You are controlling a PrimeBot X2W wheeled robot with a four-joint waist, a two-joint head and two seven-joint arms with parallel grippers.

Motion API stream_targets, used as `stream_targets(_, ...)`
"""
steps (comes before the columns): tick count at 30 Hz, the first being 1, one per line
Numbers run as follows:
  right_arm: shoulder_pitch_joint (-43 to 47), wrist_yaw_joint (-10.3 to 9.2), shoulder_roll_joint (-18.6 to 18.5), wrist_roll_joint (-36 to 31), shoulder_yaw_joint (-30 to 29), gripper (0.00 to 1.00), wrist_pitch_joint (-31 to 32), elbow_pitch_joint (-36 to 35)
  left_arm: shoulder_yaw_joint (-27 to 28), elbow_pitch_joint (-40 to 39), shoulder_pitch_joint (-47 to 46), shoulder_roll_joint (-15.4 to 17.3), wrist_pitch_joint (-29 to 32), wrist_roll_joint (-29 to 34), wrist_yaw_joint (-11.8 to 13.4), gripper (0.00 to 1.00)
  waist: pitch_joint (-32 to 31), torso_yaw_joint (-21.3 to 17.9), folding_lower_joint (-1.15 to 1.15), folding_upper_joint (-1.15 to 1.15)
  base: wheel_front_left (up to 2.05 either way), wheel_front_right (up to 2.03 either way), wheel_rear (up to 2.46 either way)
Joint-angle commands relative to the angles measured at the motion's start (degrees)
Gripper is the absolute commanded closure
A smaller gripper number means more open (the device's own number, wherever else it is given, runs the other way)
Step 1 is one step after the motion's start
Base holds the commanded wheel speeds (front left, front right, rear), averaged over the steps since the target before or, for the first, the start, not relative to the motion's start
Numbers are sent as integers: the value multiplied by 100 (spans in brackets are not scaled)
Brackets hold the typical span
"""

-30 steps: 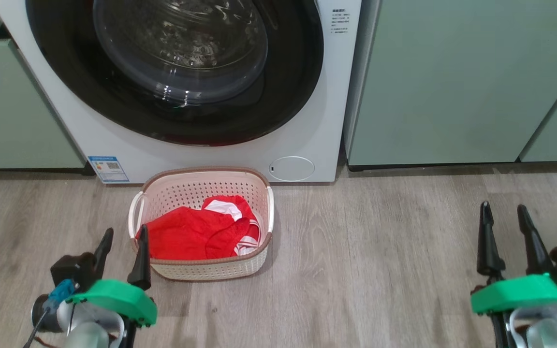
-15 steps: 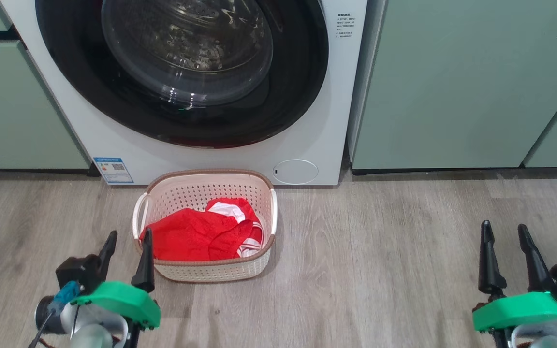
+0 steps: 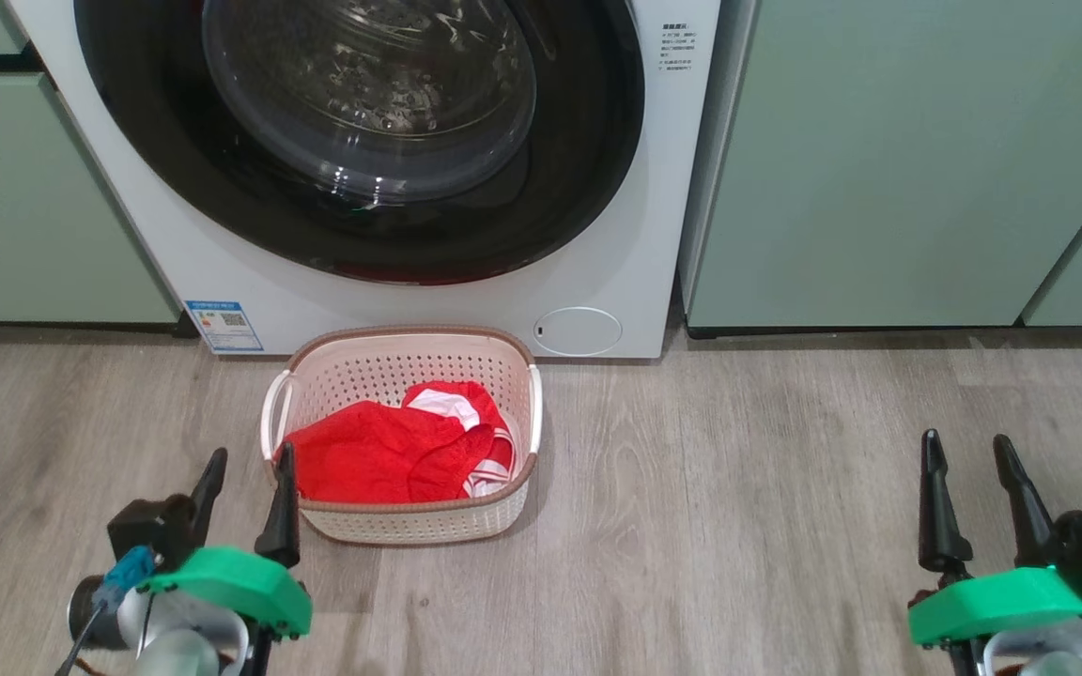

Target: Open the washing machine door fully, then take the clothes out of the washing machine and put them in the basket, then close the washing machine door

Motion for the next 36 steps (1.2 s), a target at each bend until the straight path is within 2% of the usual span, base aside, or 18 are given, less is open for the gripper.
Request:
stream_targets(1,-154,-5,-9,-52,139,0,-32,-154,202,-163,-245,62,-38,55,-35,0,0,11,0,0,0,0,0)
stream_targets(30,-163,-5,-7,16,186,0,-32,-97,138,-145,-262,92,-38,-29,-35,0,19,4,0,0,0,0,0)
stream_targets(31,0,0,1,3,33,100,-1,73,-21,32,3,-4,0,-12,4,100,19,4,0,0,0,0,0)
stream_targets(36,157,0,12,8,35,100,7,555,-68,434,357,-101,10,-16,4,100,20,4,0,0,0,0,0)
